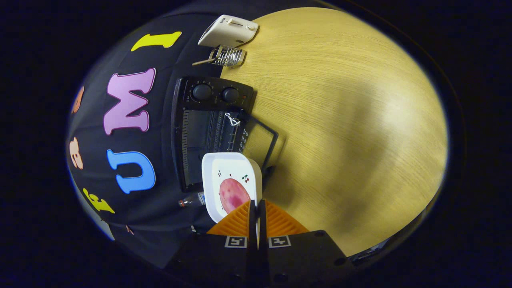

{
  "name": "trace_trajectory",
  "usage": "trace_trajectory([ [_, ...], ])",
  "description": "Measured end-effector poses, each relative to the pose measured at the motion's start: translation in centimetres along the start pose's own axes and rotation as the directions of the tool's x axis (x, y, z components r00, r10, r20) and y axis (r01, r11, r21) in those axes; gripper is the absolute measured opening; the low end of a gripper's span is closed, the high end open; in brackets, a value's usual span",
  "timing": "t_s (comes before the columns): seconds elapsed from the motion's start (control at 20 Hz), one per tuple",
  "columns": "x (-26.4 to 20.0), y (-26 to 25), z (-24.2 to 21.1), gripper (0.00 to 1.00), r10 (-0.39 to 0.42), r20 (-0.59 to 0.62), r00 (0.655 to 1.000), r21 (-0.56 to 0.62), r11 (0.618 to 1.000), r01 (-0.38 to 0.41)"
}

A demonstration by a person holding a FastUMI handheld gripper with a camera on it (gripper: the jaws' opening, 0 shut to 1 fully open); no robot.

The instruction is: Open the toaster oven, put the food inside, and close the toaster oven door.

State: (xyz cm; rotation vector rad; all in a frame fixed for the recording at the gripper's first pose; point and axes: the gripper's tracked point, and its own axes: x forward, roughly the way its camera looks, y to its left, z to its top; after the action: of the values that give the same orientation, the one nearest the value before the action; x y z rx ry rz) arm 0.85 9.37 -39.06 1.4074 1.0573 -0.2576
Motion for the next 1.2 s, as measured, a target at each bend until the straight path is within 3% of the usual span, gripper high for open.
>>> trace_trajectory([
  [0.3, 5.6, 4.2, 0.6, 0.05, -0.010, 0.175, 0.985, 0.142, 0.990, -0.016],
  [0.65, 11.7, 7.1, 3.9, 0.05, -0.040, 0.341, 0.939, 0.289, 0.955, -0.064],
  [1.15, 16.4, 9.5, 5.5, 0.05, -0.010, 0.371, 0.929, 0.383, 0.912, -0.143],
  [1.2, 16.8, 9.9, 5.3, 0.09, -0.001, 0.355, 0.935, 0.402, 0.903, -0.152],
])
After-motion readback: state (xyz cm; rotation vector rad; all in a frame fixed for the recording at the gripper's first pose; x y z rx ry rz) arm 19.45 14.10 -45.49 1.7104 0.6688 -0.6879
